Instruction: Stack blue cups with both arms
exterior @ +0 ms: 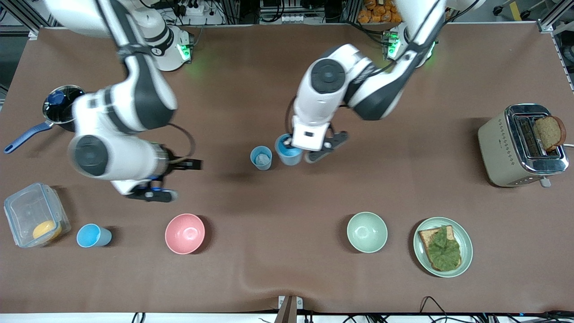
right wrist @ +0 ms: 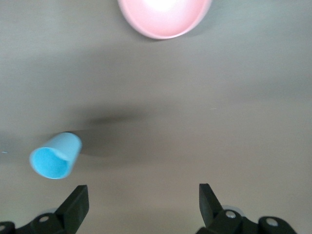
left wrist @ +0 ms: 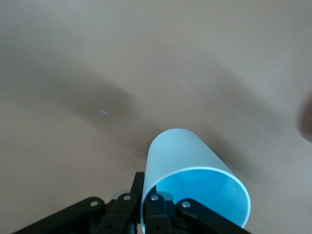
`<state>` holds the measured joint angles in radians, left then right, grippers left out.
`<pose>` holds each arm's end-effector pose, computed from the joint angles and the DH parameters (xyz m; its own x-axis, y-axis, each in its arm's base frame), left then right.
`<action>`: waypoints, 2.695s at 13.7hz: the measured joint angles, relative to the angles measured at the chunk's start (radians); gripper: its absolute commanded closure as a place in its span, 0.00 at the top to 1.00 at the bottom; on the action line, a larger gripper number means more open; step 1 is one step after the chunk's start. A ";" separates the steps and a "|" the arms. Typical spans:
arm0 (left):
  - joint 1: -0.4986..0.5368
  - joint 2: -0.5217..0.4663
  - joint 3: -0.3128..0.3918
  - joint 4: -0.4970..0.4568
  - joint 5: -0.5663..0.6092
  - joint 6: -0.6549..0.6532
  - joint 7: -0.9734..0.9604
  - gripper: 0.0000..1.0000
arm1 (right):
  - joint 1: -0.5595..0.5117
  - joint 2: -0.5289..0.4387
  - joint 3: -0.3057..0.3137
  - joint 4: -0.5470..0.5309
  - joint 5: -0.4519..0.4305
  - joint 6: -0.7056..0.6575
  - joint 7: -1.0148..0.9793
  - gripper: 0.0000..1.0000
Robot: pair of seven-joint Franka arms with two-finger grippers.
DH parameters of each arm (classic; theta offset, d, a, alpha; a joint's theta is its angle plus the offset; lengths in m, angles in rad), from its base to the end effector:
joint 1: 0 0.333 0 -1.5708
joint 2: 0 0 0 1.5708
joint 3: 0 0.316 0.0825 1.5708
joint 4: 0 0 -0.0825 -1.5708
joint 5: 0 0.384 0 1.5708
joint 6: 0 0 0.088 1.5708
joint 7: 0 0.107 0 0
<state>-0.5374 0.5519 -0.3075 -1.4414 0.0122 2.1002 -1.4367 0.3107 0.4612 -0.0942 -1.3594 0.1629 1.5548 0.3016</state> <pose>0.5068 -0.5084 0.3940 0.8010 0.5845 -0.1293 0.5984 -0.7879 0.1457 0.6421 0.1705 0.4397 0.9547 -0.0909 -0.2833 -0.1044 -0.9940 -0.0331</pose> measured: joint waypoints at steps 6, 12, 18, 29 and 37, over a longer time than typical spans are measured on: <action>-0.147 0.108 0.050 0.020 0.044 0.076 -0.096 0.00 | -0.225 -0.238 -0.004 -0.137 -0.079 -0.017 -0.197 1.00; -0.173 0.144 0.068 0.023 0.047 0.118 -0.114 0.00 | -0.258 -0.398 -0.002 -0.165 -0.180 -0.006 -0.205 1.00; -0.173 0.162 0.071 0.026 0.047 0.169 -0.114 0.54 | -0.259 -0.400 0.002 -0.163 -0.181 0.067 -0.202 1.00; 0.011 -0.028 0.079 0.080 0.057 -0.012 0.027 1.00 | -0.259 -0.399 0.011 -0.165 -0.181 0.056 -0.202 1.00; 0.393 -0.252 0.077 0.030 0.057 -0.338 0.825 1.00 | -0.259 -0.400 0.010 -0.166 -0.181 0.039 -0.202 1.00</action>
<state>-0.1448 0.2999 -0.2302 -1.4111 0.0695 1.7619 -0.6118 0.0513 0.0616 -0.0847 -1.5257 -0.0176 1.5943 0.0993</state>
